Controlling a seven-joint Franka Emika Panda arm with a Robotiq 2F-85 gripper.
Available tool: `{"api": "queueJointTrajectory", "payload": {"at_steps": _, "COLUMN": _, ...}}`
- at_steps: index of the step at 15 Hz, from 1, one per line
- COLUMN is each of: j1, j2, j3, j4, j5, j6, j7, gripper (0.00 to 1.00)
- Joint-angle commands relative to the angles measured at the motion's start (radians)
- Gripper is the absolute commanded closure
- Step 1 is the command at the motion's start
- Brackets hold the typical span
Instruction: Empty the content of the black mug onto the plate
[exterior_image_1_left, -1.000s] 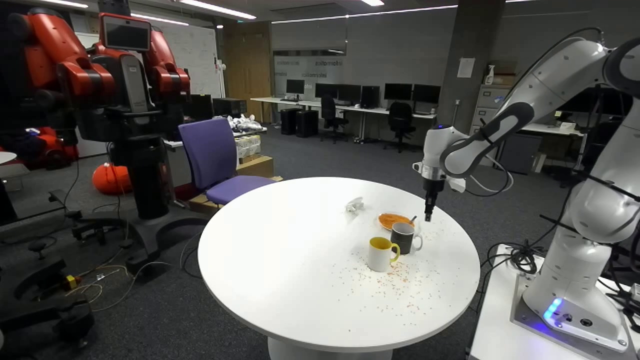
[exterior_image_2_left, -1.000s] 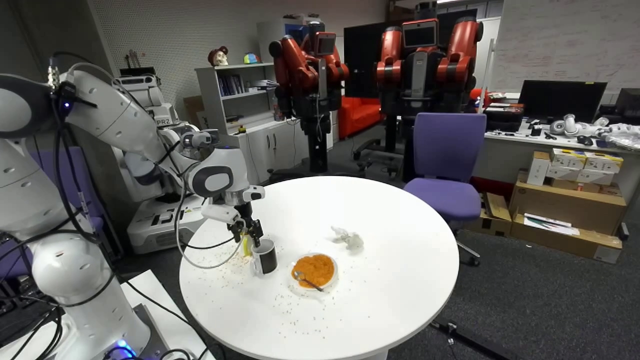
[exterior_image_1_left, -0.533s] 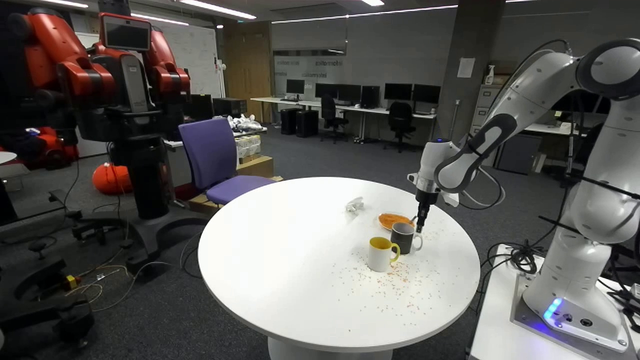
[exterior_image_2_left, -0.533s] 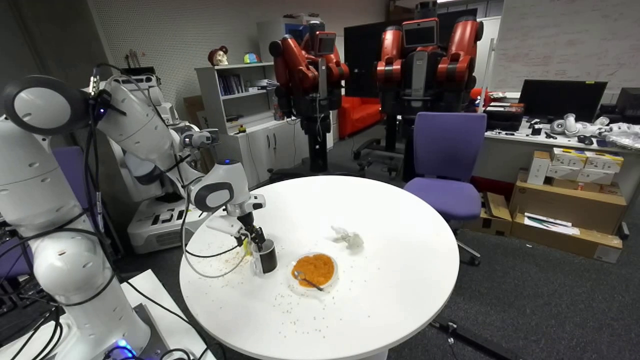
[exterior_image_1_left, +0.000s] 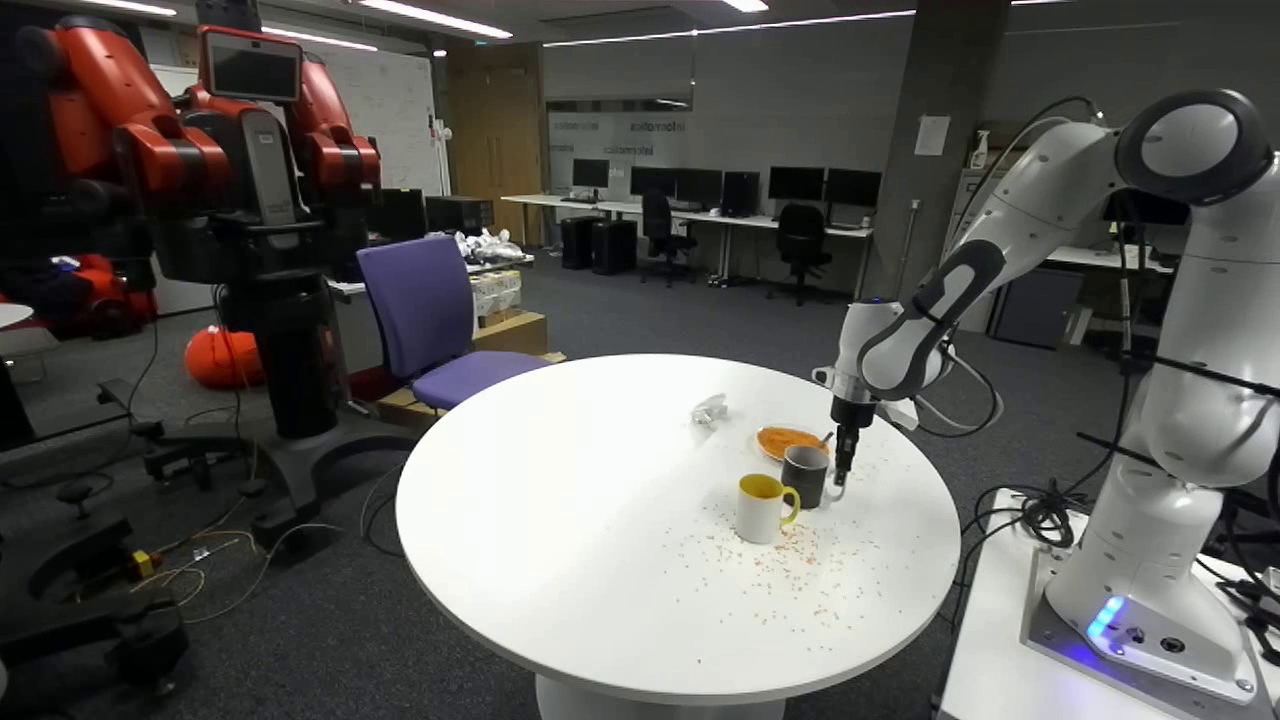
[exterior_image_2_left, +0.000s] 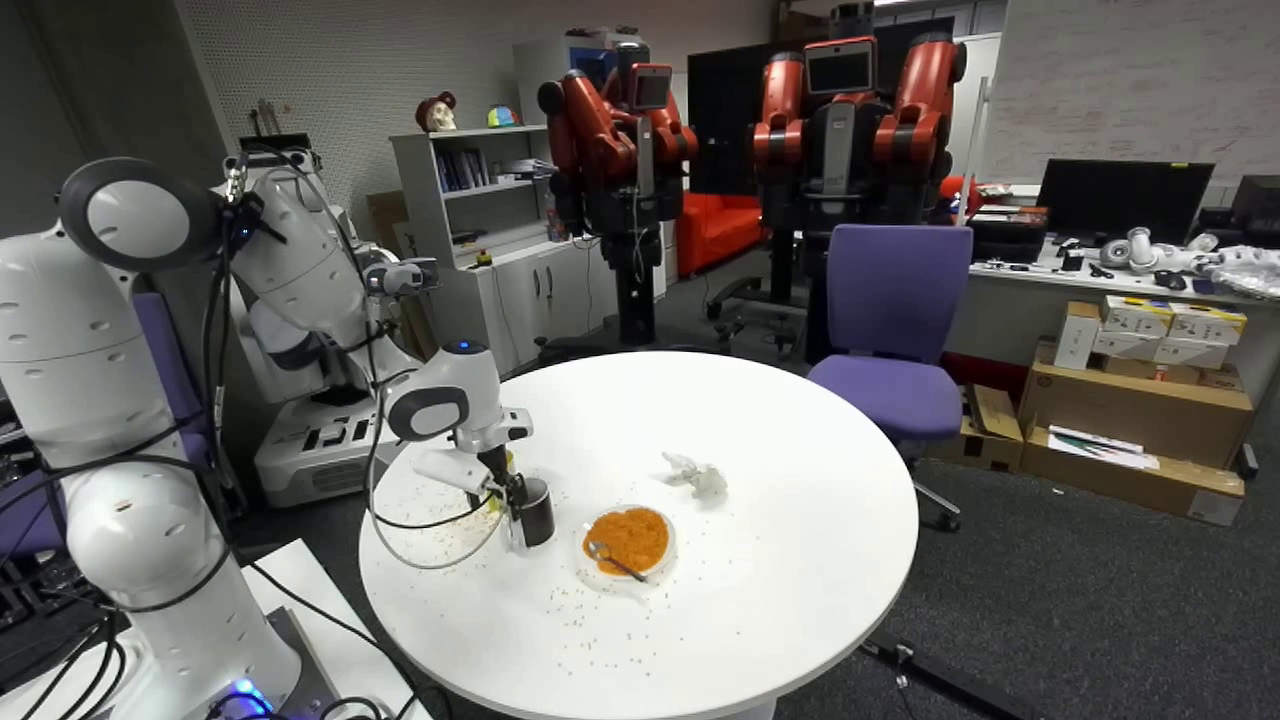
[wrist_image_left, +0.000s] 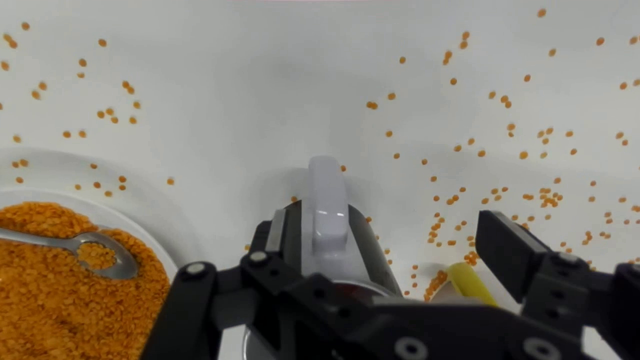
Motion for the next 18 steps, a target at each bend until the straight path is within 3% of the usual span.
{"api": "queueJointTrajectory", "payload": {"at_steps": 1, "j1": -0.025, "j2": 0.034, "j3": 0.007, "j4": 0.016, "j5": -0.040, "j6": 0.029, "j7": 0.010, "gripper": 0.00}}
{"api": "queueJointTrajectory", "payload": {"at_steps": 8, "j1": -0.013, "j2": 0.077, "j3": -0.033, "j4": 0.032, "j5": -0.243, "j6": 0.093, "j7": 0.219, "gripper": 0.00}}
{"api": "queueJointTrajectory", "payload": {"at_steps": 11, "j1": -0.013, "j2": 0.095, "j3": -0.032, "j4": 0.042, "j5": -0.278, "j6": 0.097, "j7": 0.264, "gripper": 0.00}}
{"api": "queueJointTrajectory", "payload": {"at_steps": 12, "j1": -0.014, "j2": 0.100, "j3": -0.031, "j4": 0.046, "j5": -0.282, "j6": 0.095, "j7": 0.272, "gripper": 0.06}}
{"api": "queueJointTrajectory", "payload": {"at_steps": 13, "j1": -0.015, "j2": 0.104, "j3": -0.029, "j4": 0.050, "j5": -0.280, "j6": 0.093, "j7": 0.270, "gripper": 0.26}}
{"api": "queueJointTrajectory", "payload": {"at_steps": 18, "j1": -0.021, "j2": 0.117, "j3": -0.024, "j4": 0.062, "j5": -0.269, "j6": 0.082, "j7": 0.256, "gripper": 0.62}}
